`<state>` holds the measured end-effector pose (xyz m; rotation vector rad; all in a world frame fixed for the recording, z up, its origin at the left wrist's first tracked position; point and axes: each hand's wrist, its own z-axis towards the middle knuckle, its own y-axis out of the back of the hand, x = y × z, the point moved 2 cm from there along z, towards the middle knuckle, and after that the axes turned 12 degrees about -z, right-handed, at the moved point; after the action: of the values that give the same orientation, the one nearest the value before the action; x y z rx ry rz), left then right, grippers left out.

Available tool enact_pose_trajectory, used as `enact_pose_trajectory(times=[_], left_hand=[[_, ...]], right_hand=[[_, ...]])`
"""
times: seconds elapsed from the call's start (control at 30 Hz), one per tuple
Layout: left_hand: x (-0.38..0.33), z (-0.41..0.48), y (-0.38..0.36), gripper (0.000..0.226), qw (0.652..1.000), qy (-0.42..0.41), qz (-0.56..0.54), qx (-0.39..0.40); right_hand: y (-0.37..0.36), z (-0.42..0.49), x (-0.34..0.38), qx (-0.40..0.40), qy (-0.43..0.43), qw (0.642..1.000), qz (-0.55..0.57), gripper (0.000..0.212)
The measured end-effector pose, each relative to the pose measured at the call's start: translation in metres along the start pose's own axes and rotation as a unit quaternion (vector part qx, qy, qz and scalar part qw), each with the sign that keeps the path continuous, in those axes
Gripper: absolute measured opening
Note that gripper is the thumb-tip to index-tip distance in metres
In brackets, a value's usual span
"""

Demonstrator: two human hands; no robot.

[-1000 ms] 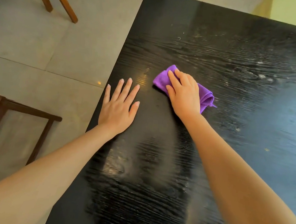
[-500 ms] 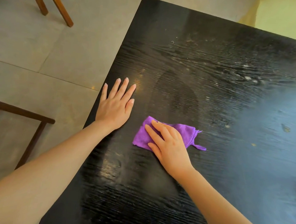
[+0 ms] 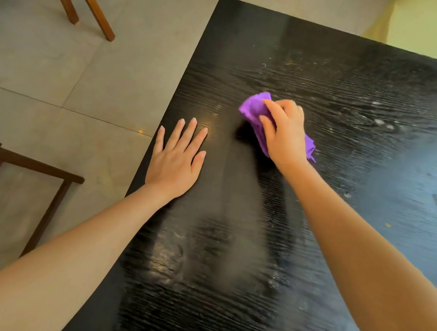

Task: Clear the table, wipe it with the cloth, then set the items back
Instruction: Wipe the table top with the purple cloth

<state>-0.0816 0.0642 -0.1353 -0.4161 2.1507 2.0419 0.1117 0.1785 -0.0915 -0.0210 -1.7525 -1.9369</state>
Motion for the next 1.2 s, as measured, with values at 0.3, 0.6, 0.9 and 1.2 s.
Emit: enact_pose_trajectory(times=[0.3,0.6,0.9,1.2], left_hand=[[0.004,0.007,-0.004,0.053,1.0,-0.004,0.005,-0.003],[0.015,0.012,-0.003,0.054,1.0,0.006,0.018,-0.002],[0.01,0.009,-0.005,0.052,1.0,0.001,0.002,0.011],[0.007,-0.001,-0.002,0.053,1.0,-0.002,0.002,0.02]], right_hand=[[-0.045,0.02,0.0,0.081,0.094,0.987,-0.098,0.049],[-0.036,-0.036,0.023,0.102,0.158,0.982,-0.027,0.039],[-0.015,-0.12,0.024,0.135,0.208,0.969,-0.012,0.04],[0.001,-0.183,0.015,0.068,0.246,0.964,-0.08,0.04]])
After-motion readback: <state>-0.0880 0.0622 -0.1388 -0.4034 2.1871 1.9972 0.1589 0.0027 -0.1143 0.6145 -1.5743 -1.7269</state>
